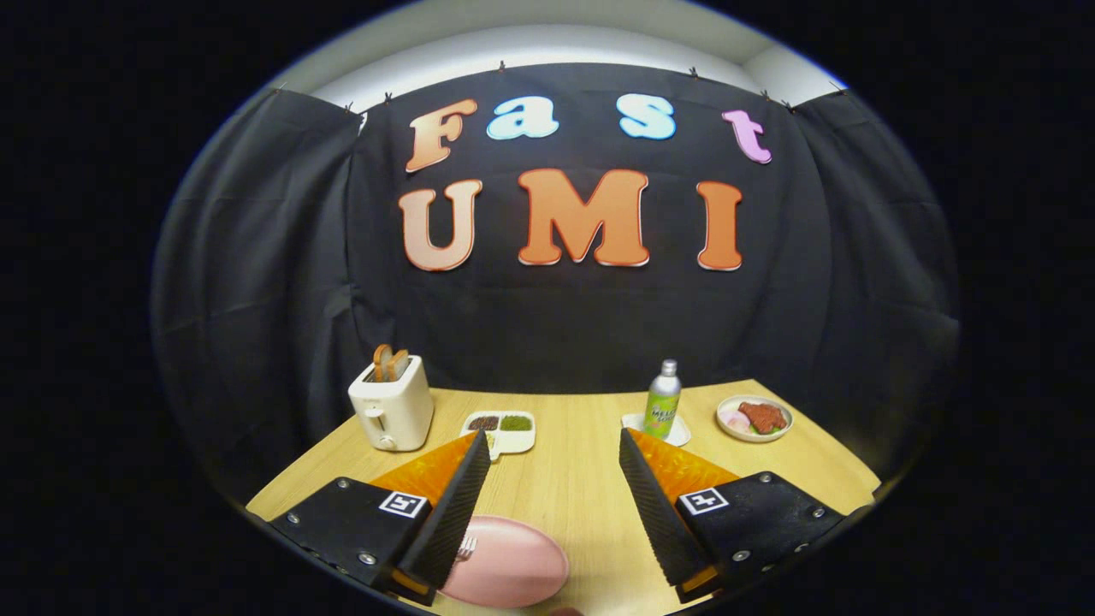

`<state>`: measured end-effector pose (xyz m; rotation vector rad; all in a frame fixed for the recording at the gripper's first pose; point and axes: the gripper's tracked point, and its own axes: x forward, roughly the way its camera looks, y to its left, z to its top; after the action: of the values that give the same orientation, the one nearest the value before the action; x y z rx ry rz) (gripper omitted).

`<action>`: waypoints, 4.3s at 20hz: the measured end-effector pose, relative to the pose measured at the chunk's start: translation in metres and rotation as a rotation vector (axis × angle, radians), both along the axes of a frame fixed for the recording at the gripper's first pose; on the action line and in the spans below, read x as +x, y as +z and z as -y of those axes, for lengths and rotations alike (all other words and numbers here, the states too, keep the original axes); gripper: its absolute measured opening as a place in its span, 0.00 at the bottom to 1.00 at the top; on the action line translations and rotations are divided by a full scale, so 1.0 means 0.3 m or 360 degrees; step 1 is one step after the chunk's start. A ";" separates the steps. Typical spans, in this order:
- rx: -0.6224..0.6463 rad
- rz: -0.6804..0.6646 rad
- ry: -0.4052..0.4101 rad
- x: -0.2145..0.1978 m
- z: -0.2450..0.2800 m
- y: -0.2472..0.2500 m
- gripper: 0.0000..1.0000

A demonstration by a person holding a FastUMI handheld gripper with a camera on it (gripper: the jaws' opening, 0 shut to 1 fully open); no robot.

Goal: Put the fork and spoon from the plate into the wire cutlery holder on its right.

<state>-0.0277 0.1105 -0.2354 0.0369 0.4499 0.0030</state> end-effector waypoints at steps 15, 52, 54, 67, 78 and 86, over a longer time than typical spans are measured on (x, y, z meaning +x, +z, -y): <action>-0.0049 -0.0683 0.0145 -0.226 -0.268 -0.517 0.92; 0.0027 -0.0929 0.0225 -0.211 -0.081 -0.426 0.05; 0.0015 -0.0878 0.0183 -0.195 -0.011 -0.368 0.05; -0.0129 -0.0782 -0.0143 -0.157 0.499 -0.154 0.05; -0.0209 -0.1067 -0.0089 -0.214 0.627 -0.263 0.05; -0.0280 -0.1315 -0.0027 -0.259 0.675 -0.389 0.05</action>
<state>-0.1054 -0.0920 -0.3521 -0.1377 1.2741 -0.0706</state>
